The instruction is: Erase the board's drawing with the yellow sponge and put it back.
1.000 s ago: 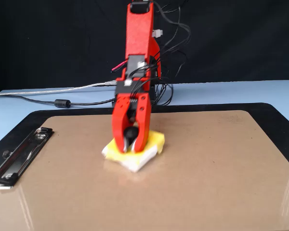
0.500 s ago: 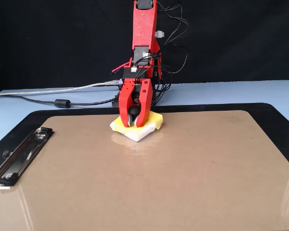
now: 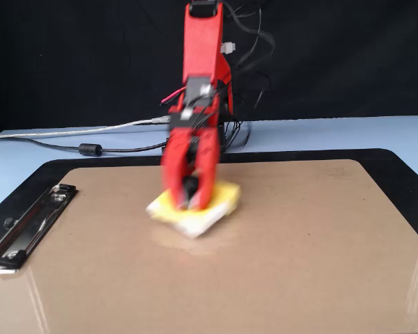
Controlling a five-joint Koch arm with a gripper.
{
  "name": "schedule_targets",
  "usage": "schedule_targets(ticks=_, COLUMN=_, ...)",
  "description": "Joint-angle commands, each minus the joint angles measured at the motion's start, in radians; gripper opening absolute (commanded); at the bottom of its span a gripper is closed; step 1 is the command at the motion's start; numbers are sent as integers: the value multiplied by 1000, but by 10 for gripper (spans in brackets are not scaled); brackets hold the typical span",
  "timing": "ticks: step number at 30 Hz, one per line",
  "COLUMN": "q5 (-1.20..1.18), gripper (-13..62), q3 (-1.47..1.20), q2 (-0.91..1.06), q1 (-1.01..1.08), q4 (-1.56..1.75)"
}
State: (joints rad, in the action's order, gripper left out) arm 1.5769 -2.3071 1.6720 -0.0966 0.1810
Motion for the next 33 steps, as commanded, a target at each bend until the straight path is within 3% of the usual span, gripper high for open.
schedule_targets(ticks=1, q5=106, gripper=-80, q3=37, q2=204, q1=-152, q4=-170)
schedule_targets(ticks=6, q5=311, gripper=-80, q3=129, q2=316, q1=-485, q4=-371)
schedule_targets(ticks=11, q5=328, gripper=-80, q3=218, q2=196, q1=-810, q4=-370)
schedule_targets(ticks=16, q5=327, gripper=-80, q3=264, q2=89, q1=-897, q4=-370)
schedule_targets(ticks=33, q5=319, gripper=-79, q3=181, q2=69, q1=-916, q4=-367)
